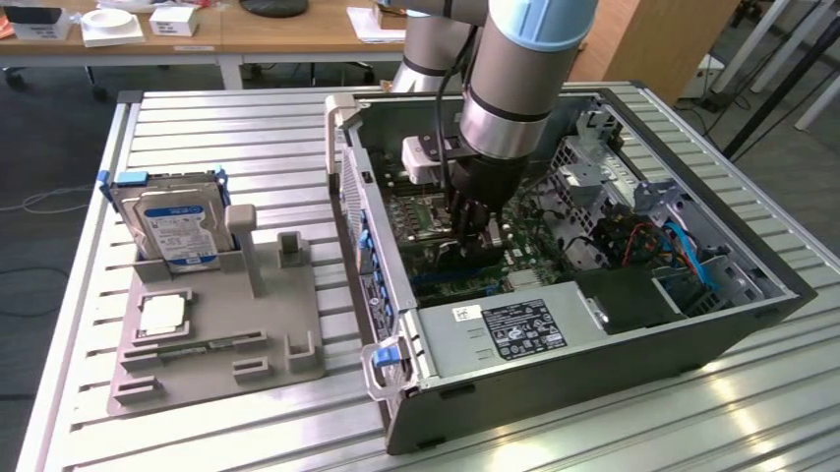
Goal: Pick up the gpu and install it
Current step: 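Insert the gpu into the slot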
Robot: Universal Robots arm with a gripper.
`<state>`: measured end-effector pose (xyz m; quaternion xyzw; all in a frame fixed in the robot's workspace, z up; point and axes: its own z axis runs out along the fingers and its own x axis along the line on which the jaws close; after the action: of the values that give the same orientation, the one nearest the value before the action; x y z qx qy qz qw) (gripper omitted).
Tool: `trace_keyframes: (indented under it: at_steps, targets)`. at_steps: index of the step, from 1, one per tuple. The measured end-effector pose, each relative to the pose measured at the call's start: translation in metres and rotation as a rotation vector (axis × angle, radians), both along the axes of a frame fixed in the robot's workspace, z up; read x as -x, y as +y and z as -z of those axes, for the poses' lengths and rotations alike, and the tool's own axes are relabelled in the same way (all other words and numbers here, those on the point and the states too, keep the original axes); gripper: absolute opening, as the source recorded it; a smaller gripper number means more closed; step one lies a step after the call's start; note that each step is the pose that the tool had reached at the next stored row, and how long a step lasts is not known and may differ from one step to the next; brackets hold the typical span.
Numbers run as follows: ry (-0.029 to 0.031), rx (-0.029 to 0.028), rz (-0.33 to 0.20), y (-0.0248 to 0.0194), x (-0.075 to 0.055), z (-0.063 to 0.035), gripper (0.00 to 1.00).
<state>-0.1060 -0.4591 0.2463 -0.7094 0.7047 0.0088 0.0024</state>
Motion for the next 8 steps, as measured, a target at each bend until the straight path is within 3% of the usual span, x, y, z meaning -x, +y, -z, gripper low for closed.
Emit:
trace_keyframes:
  at_steps: [8]
  targets:
    - [0.0000,0.0000,0.000,-0.0002,0.0002,0.0001,0.27]
